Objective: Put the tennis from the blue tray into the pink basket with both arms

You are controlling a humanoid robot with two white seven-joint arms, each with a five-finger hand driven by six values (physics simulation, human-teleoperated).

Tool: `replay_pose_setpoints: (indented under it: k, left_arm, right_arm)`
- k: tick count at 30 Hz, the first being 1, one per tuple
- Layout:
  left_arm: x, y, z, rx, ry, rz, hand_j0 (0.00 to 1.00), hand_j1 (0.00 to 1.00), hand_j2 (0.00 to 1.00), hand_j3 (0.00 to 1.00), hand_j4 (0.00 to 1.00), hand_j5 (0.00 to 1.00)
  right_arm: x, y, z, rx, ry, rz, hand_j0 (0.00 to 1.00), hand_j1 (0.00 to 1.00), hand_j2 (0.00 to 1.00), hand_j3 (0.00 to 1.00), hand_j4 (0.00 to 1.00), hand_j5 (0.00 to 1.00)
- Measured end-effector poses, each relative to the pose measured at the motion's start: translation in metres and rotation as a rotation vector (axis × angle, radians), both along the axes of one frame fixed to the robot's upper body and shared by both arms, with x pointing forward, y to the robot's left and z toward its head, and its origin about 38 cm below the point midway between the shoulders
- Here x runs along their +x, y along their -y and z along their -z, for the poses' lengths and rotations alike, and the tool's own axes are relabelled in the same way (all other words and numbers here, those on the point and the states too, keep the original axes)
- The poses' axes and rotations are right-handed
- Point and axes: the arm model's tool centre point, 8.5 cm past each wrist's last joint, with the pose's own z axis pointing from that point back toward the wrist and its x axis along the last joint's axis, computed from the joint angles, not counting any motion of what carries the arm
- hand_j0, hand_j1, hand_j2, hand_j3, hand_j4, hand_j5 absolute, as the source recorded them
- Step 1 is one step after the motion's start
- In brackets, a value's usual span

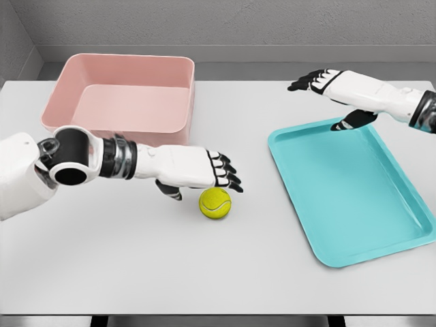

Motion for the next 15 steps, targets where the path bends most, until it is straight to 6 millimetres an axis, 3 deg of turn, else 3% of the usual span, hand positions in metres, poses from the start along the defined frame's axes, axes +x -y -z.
replay_pose_setpoints:
  k: [4,9,15]
  left_arm:
    - [-0.002,0.012,0.010,0.031,0.020,0.027,1.00,1.00,1.00,1.00,1.00,1.00]
    - [0.009,0.013,0.024,0.047,0.004,-0.004,1.00,1.00,1.00,1.00,1.00,1.00]
    - [0.006,0.016,0.031,0.045,-0.013,0.008,1.00,1.00,1.00,1.00,1.00,1.00]
  right_arm:
    - [0.003,0.006,-0.001,-0.002,0.000,0.018,1.00,1.00,1.00,1.00,1.00,1.00]
    - [0.007,0.016,0.003,-0.005,-0.011,0.052,1.00,1.00,1.00,1.00,1.00,1.00]
    - [0.007,0.015,0.003,-0.003,-0.012,0.052,1.00,1.00,1.00,1.00,1.00,1.00]
